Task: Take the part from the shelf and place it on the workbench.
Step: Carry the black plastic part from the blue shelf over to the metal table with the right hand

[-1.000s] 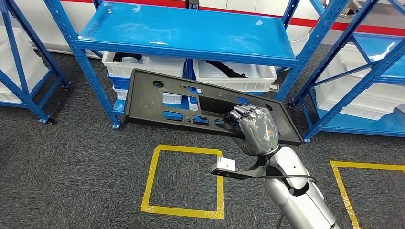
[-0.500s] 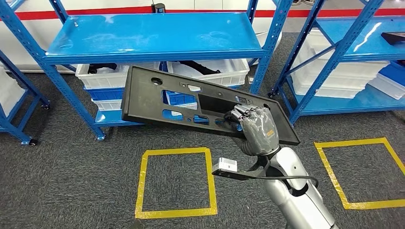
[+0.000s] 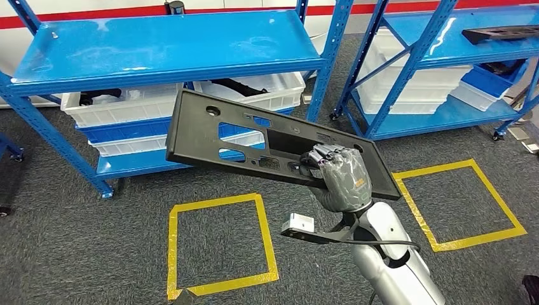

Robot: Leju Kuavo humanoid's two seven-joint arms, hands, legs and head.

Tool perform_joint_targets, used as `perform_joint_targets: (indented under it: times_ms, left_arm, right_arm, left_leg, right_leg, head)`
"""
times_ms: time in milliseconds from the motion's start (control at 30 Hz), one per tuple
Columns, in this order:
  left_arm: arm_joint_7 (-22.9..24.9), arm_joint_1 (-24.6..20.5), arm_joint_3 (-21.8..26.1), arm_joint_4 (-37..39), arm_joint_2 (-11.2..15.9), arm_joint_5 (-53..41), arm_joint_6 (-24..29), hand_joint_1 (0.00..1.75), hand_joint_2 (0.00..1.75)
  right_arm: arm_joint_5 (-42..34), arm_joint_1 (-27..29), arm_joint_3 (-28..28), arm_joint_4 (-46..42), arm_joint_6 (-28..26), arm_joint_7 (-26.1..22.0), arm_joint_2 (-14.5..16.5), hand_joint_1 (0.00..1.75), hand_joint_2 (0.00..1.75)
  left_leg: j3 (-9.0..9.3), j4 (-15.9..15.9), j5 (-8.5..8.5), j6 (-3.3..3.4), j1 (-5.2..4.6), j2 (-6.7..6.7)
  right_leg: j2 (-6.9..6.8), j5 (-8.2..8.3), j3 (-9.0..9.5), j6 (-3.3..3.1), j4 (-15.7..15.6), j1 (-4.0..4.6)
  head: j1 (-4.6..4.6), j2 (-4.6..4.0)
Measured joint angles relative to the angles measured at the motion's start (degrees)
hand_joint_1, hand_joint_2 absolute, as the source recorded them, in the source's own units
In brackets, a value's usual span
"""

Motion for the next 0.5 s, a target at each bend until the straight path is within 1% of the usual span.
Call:
perform_joint_targets:
  times_ms: [33, 67, 100, 133, 167, 200, 233, 267, 300, 333, 367, 400, 433, 467, 500]
  left_arm:
    - [0.02, -0.02, -0.04, -0.01, 0.03, -0.14, 0.00, 0.00, 1.75]
    - [0.02, -0.06, -0.09, -0.03, 0.01, -0.28, 0.00, 0.00, 1.75]
    - [0.03, -0.08, -0.14, -0.04, -0.11, -0.43, 0.00, 0.00, 1.75]
    - [0.03, -0.09, -0.17, -0.05, -0.24, -0.54, 0.00, 0.00, 1.75]
    - [0.04, -0.10, -0.19, -0.06, -0.36, -0.59, -0.01, 0.00, 1.75]
    - [0.09, -0.10, -0.19, -0.06, -0.46, -0.62, -0.04, 0.00, 1.75]
    - [0.14, -0.11, -0.19, -0.06, -0.50, -0.62, -0.08, 0.00, 1.75]
    - [0.18, -0.18, -0.20, -0.07, -0.60, -0.60, -0.10, 0.00, 1.75]
    - [0.19, -0.22, -0.20, -0.08, -0.64, -0.57, -0.09, 0.00, 1.75]
    - [0.11, -0.24, -0.20, -0.09, -0.64, -0.55, -0.05, 0.00, 1.75]
    - [0.02, -0.21, -0.20, -0.10, -0.60, -0.51, -0.02, 0.00, 1.75]
    - [-0.09, -0.07, -0.19, -0.10, -0.44, -0.49, 0.01, 0.00, 1.75]
    - [-0.18, 0.12, -0.18, -0.10, -0.33, -0.47, 0.01, 0.00, 1.75]
    - [-0.22, 0.33, -0.17, -0.10, -0.23, -0.45, 0.00, 0.00, 1.75]
    - [-0.26, 0.50, -0.17, -0.10, -0.13, -0.44, 0.00, 0.00, 1.75]
  right_arm:
    - [0.17, 0.23, -0.01, -0.01, 0.00, 0.09, -0.07, 1.50, 1.75]
    - [0.34, 0.35, -0.02, -0.08, -0.01, 0.16, -0.14, 1.50, 1.75]
    - [0.49, 0.38, -0.07, -0.24, -0.02, 0.21, -0.18, 1.50, 1.75]
    - [0.59, 0.32, -0.13, -0.44, -0.03, 0.25, -0.17, 1.50, 1.75]
    - [0.67, 0.22, -0.19, -0.64, -0.07, 0.27, -0.14, 1.50, 1.75]
    - [0.73, 0.15, -0.24, -0.78, -0.10, 0.27, -0.12, 1.50, 1.75]
    - [0.77, 0.12, -0.27, -0.83, -0.13, 0.27, -0.11, 1.50, 1.75]
    - [0.83, 0.23, -0.31, -0.87, -0.15, 0.27, -0.13, 1.50, 1.75]
    - [0.88, 0.37, -0.38, -0.92, -0.17, 0.22, -0.17, 1.50, 1.75]
    - [0.93, 0.36, -0.45, -0.95, -0.18, 0.19, -0.15, 1.50, 1.75]
    - [0.97, 0.28, -0.49, -0.94, -0.16, 0.16, -0.06, 1.50, 1.75]
    - [0.99, 0.11, -0.50, -0.89, -0.11, 0.13, 0.09, 1.50, 1.75]
    - [1.03, -0.03, -0.46, -0.80, -0.02, 0.13, 0.25, 1.50, 1.75]
    - [1.05, -0.04, -0.40, -0.69, 0.09, 0.12, 0.36, 1.50, 1.75]
    - [1.06, -0.01, -0.35, -0.59, 0.18, 0.10, 0.40, 1.50, 1.75]
  left_leg:
    - [0.06, -0.03, -0.04, -0.06, 0.03, 0.62]
    - [0.19, -0.11, -0.06, -0.11, 0.05, 1.23]
    - [0.42, -0.25, -0.07, -0.17, 0.11, 1.83]
    - [0.67, -0.47, -0.08, -0.36, 0.17, 2.40]
    - [0.95, -0.67, -0.11, -0.64, 0.32, 3.03]
    - [1.24, -0.90, -0.12, -1.00, 0.52, 3.77]
    - [1.54, -1.16, -0.10, -1.39, 0.66, 4.52]
    - [1.83, -1.37, -0.09, -1.76, 0.74, 4.89]
    - [2.02, -1.23, -0.36, -2.04, 0.77, 4.23]
    - [1.70, -0.05, -1.26, -2.16, 0.69, 2.82]
    - [0.71, 2.37, -2.79, -2.20, 0.61, 1.02]
    - [-0.95, 6.06, -4.83, -2.13, 0.52, -0.65]
    - [-2.98, 10.18, -6.73, -2.08, 0.36, -1.57]
    - [-4.69, 13.29, -7.74, -2.09, 0.23, -2.00]
    - [-5.59, 14.56, -7.57, -2.13, 0.11, -2.19]
  right_leg:
    - [-0.29, 1.14, 0.94, 0.49, -2.33, -0.26]
    - [-1.03, 2.77, 3.05, 0.75, -6.69, -0.27]
    - [-2.55, 4.35, 5.59, 0.63, -11.64, 0.02]
    - [-4.00, 5.53, 7.63, 0.43, -15.49, 0.41]
    - [-5.15, 6.20, 8.93, 0.16, -17.92, 0.78]
    - [-5.73, 6.45, 9.33, -0.05, -18.84, 1.04]
    - [-5.40, 6.56, 9.21, -0.08, -18.90, 1.10]
    - [-4.69, 7.16, 9.73, -0.35, -19.71, 0.85]
    - [-3.89, 7.82, 10.33, -0.64, -20.60, 0.51]
    - [-3.09, 8.55, 10.92, -0.95, -21.40, 0.15]
    - [-2.20, 9.24, 11.51, -1.25, -22.06, -0.20]
    - [-1.45, 9.38, 11.47, -1.38, -22.02, -0.23]
    - [-0.67, 9.45, 11.41, -1.49, -21.87, -0.14]
    - [0.27, 9.42, 11.40, -1.52, -21.78, -0.01]
    - [1.22, 9.39, 11.43, -1.54, -21.70, 0.09]
  head:
    - [0.01, 0.00]
    - [0.02, 0.00]
    - [0.01, 0.00]
    - [-0.03, 0.00]
    - [-0.03, 0.00]
    - [-0.02, 0.00]
    - [0.01, 0.00]
    - [0.09, 0.00]
    - [-0.03, 0.00]
    - [-0.10, 0.00]
    - [-0.22, 0.00]
    - [-0.40, 0.00]
    - [-0.38, 0.00]
    - [-0.44, 0.00]
    - [-0.43, 0.00]
